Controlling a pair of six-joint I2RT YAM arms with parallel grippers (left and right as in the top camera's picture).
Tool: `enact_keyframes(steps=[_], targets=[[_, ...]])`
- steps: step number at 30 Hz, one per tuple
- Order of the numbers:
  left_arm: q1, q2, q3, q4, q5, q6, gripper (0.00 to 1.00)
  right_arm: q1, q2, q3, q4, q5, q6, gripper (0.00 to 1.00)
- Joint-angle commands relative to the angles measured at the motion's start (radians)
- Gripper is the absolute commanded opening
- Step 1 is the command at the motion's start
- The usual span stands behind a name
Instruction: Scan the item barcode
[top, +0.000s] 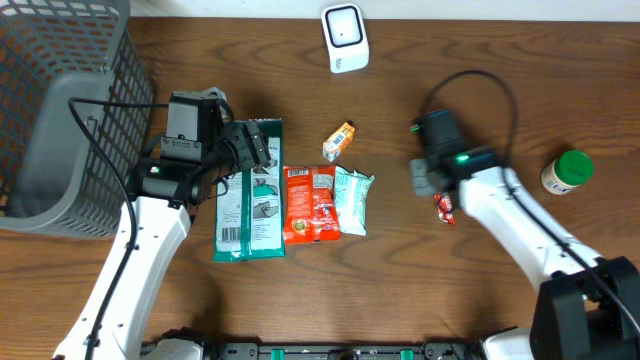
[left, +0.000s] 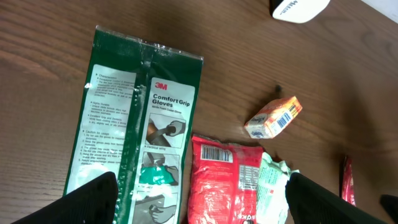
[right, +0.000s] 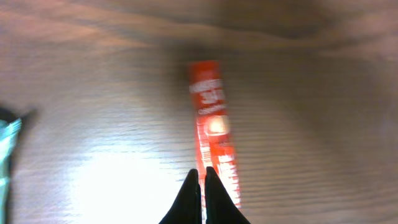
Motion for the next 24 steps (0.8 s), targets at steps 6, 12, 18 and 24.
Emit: enact_keyframes(steps=[6, 12, 18, 24], targets=[[0.003, 0.001, 0.007, 0.0, -0.003, 0.017, 0.86, -0.22, 0.037, -0.032, -0.08, -0.339, 0.023, 0.01], [0.003, 0.001, 0.007, 0.0, -0.003, 0.017, 0.87, -0.218, 0.051, -0.102, -0.084, -0.378, 0.023, 0.01], [0.003, 0.001, 0.007, 0.0, -0.003, 0.017, 0.86, -0.213, 0.051, -0.195, -0.027, -0.322, 0.023, 0.01], [0.003, 0.001, 0.007, 0.0, -0.003, 0.017, 0.86, -0.213, 0.051, -0.28, 0.054, -0.351, 0.057, 0.01]])
